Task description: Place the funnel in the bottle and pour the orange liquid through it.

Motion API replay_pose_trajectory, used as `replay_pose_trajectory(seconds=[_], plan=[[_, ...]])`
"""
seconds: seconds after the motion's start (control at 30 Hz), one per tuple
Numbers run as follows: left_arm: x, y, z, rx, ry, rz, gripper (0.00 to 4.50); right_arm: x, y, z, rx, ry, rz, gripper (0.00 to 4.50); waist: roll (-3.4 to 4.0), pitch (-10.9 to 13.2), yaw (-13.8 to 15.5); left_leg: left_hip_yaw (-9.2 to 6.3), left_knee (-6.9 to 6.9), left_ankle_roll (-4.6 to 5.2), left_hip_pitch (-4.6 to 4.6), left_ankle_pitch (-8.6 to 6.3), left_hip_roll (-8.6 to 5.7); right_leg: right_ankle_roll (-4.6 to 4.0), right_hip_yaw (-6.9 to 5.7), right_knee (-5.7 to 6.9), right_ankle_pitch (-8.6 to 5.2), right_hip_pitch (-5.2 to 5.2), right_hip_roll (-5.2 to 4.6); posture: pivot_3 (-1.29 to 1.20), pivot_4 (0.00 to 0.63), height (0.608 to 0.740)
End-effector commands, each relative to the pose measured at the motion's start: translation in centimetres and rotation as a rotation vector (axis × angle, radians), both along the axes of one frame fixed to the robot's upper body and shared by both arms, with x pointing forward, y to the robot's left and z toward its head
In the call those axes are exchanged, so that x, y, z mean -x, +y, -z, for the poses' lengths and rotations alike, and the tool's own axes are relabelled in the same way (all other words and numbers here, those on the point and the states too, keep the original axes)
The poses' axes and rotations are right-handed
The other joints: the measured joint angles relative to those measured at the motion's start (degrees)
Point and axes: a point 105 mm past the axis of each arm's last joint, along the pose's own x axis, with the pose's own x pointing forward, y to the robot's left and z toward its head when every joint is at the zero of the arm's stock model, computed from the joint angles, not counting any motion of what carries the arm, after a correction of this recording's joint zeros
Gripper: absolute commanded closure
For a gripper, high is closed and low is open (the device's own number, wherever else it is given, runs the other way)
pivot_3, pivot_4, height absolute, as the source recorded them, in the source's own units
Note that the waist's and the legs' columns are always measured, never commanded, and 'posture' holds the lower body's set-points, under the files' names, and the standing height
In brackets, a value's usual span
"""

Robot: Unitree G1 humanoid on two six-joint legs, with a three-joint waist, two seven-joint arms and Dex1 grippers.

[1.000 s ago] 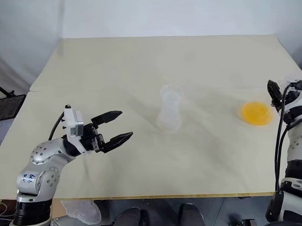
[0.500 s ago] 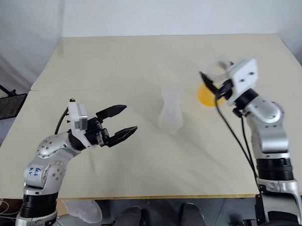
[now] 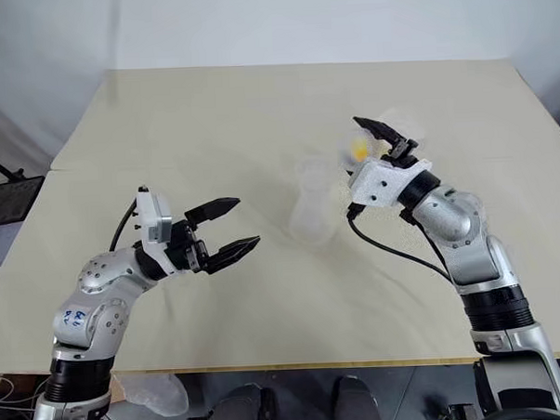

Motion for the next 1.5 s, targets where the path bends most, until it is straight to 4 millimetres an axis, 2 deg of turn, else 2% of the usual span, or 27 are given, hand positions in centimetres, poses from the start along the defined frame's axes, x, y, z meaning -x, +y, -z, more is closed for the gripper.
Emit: replay_pose_trajectory(seconds=[0.03,0.6,0.87,1.5], plan=[[0.2,-0.3,-0.5,0.004,-0.04,0.015,0.0,0.5,0.8,-2.5,0.013,-0.14,0.0,2.02,0.0,0.0,-0.05,0.0,0.0,0.0,0.0,0.0,0.0,0.0,0.0,0.0,0.0,0.0,0.0,0.0,0.15,0.74],[0.1,-0.3,-0.3,0.013,-0.042,0.013,0.0,0.0,2.3,-3.4,0.148,-0.262,0.014,2.02,0.0,0.0,-0.16,-0.01,-0.02,0.0,-0.02,0.0,0.01,0.0,-0.01,0.0,0.0,-0.03,0.0,0.0,0.15,0.74],[0.1,-0.5,-0.2,0.02,-0.042,0.011,0.0,-0.1,2.3,-3.5,0.193,-0.306,0.035,2.02,0.0,0.0,-1.22,-0.02,-0.02,0.0,-0.03,0.0,0.02,0.0,-0.01,0.02,0.0,-0.03,-0.02,0.0,0.15,0.74],[-0.1,-1.0,-0.3,0.04,-0.048,0.007,0.0,-0.2,2.5,-3.9,0.279,-0.402,0.04,2.02,0.0,0.0,-1.34,-0.01,-0.03,-0.01,-0.03,0.01,0.04,0.0,0.0,0.03,0.0,-0.06,-0.02,0.0,0.15,0.74]])
